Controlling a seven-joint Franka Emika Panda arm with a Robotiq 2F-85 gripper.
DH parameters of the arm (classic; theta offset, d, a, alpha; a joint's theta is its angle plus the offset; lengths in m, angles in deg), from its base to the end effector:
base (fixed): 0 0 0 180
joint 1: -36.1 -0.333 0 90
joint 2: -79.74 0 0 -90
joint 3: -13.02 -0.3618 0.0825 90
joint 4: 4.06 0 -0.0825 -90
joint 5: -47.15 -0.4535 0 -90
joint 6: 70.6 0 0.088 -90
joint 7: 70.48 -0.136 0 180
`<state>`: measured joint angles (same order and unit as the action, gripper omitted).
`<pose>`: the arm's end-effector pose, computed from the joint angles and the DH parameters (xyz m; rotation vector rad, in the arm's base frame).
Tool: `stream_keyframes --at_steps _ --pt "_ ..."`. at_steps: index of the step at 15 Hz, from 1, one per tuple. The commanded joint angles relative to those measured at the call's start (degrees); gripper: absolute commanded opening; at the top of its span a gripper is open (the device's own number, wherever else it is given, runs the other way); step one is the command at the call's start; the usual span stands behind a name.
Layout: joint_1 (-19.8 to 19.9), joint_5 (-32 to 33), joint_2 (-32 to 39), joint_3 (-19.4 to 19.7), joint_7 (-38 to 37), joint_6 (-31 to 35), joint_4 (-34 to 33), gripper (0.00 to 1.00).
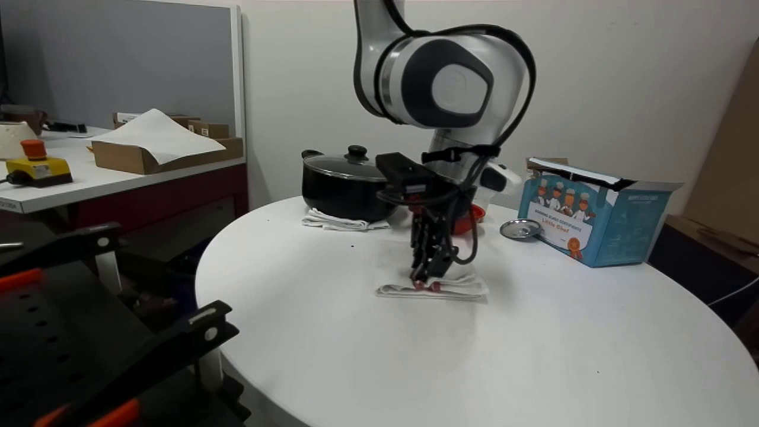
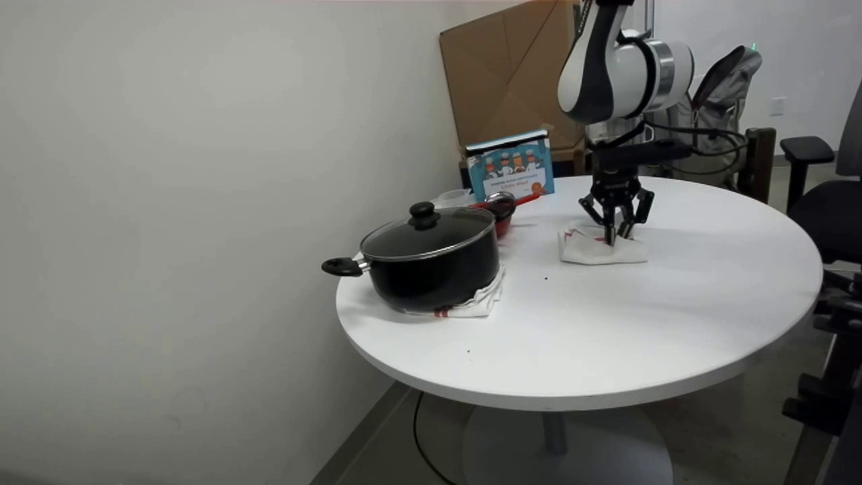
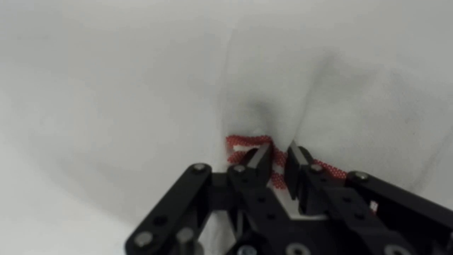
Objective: Wipe the table with the towel
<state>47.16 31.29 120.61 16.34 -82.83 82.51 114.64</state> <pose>0.5857 -0.1587 0.0121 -2.8727 1.0623 0.1614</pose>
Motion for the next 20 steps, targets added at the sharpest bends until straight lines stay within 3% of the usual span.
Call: stream_keyframes --at_steps 1,13,16,20 --pt "-5.5 2.4 -0.4 -1.6 1.8 3.1 7.4 0.07" --pt "-25.2 10.7 -8.4 -10.8 0.9 10.9 26.7 0.07" --pt "-29.9 13.0 -8.2 -11.4 0.9 10.1 27.0 0.07" --pt "-31.1 13.4 -6.3 -9.2 1.1 8.5 25.1 0.07"
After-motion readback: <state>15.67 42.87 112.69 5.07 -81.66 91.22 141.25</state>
